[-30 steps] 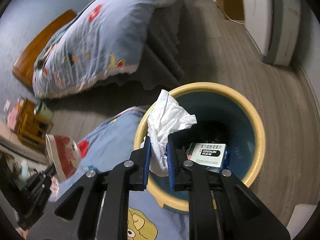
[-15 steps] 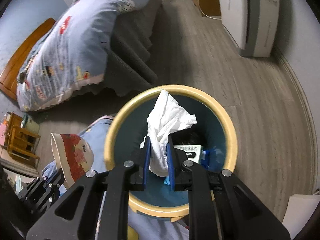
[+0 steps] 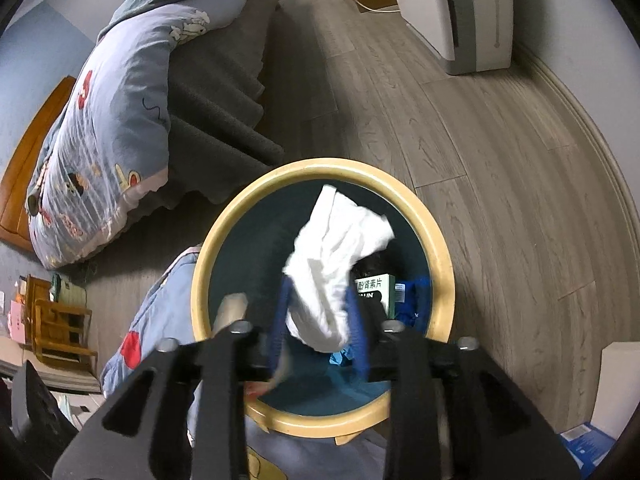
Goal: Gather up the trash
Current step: 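Open both grippers to drop the snack bag and tissue into the bin, then move both open grippers back over the cushion toward the pink wrapper and blue mask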
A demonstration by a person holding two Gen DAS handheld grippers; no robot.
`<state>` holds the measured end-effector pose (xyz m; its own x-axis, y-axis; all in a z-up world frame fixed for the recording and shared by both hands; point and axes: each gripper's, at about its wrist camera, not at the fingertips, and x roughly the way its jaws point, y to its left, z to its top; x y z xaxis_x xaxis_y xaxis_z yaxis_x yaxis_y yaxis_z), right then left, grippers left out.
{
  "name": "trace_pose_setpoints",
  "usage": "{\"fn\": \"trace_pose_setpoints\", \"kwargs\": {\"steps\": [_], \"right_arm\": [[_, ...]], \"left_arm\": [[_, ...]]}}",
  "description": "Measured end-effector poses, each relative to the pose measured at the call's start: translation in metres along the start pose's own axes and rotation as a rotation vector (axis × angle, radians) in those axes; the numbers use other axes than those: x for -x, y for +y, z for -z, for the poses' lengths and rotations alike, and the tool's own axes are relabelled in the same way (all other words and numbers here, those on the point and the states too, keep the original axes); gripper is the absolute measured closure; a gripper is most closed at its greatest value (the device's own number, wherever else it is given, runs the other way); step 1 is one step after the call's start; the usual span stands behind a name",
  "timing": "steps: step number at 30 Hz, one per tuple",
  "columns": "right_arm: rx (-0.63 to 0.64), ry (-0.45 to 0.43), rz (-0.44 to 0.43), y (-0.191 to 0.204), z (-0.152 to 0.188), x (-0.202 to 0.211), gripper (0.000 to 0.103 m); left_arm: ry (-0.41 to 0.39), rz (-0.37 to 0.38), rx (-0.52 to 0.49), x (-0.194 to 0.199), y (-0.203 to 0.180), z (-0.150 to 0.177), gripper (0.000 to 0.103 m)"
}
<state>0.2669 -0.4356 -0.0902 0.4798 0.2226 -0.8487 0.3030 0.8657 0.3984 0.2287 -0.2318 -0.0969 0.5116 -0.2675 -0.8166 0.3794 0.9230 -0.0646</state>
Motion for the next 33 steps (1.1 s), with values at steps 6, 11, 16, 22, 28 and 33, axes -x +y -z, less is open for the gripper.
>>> {"fn": "trace_pose_setpoints", "kwargs": {"steps": [6, 11, 16, 22, 28, 33], "right_arm": [[0.018, -0.005, 0.011, 0.007, 0.002, 0.001, 0.051], [0.021, -0.019, 0.017, 0.010, 0.002, 0.006, 0.041], [0.046, -0.056, 0.020, 0.025, 0.007, 0.019, 0.013], [0.129, -0.070, 0.024, 0.060, 0.030, 0.035, 0.006], [0.220, -0.090, -0.013, 0.102, 0.063, 0.054, 0.006], [0.276, -0.065, -0.037, 0.132, 0.097, 0.055, 0.006]], "left_arm": [[-0.029, -0.029, 0.009, 0.016, 0.012, 0.004, 0.059], [-0.060, -0.058, -0.012, 0.041, 0.018, 0.012, 0.049], [-0.098, -0.097, 0.009, 0.077, 0.038, 0.022, 0.020], [-0.131, -0.165, 0.055, 0.130, 0.075, 0.042, 0.009], [-0.156, -0.228, 0.105, 0.181, 0.117, 0.071, 0.007], [-0.173, -0.282, 0.189, 0.212, 0.155, 0.112, 0.007]]}}
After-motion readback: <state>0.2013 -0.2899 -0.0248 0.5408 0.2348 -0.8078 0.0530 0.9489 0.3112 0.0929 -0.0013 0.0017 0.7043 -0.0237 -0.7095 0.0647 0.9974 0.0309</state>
